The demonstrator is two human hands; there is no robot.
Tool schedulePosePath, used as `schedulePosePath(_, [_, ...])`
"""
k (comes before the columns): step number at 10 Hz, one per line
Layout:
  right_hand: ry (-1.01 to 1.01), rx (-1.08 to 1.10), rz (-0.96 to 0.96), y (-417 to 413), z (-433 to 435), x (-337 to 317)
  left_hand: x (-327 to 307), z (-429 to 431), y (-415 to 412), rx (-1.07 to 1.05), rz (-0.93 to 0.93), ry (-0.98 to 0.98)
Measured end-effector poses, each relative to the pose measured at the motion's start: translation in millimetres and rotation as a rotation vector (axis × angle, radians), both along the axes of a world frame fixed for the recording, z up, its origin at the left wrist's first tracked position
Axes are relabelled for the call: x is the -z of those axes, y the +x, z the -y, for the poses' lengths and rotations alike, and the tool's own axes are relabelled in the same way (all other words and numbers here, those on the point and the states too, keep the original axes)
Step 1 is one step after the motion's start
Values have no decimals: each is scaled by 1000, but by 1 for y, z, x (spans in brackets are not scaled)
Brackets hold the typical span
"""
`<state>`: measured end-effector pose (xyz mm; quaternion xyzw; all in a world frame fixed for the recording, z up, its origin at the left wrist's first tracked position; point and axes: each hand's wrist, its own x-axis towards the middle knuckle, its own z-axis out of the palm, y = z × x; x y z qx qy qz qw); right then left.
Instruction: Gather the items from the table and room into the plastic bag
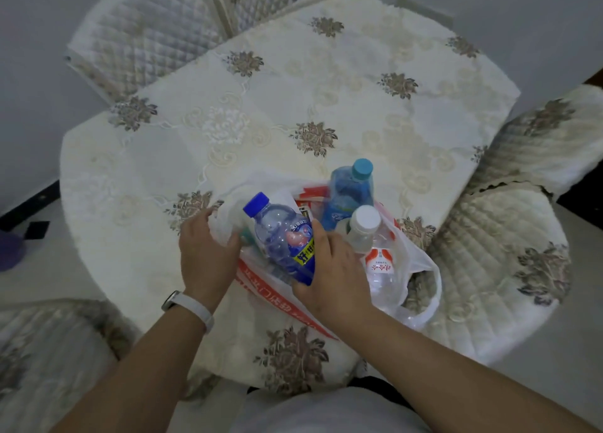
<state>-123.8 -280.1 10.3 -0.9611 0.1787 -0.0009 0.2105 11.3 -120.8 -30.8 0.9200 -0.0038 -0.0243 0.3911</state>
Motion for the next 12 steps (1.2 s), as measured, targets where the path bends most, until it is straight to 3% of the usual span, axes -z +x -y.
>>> schedulePosePath(2, [-101,-33,-151,7,-8,13,9,-6,12,61,-226,-72])
schedulePosePath(3, [-188,-55,-179,12,-12,17,2,-8,8,87,-191,-23])
schedulePosePath(5, [-372,-88,-156,20,-17,28,-11,-15,1,26,-59,-154])
schedulePosePath(9, [-213,-152,-142,6,-22,25,-15,-35,-25,124,-83,-263])
schedulePosePath(10, [-146,-135,-145,-4,-15,19,-16,-45,-35,153,-27,-271])
schedulePosePath(12, [-215,-163,6,-36,-4,5,-24,-60,-58,367,282,-75])
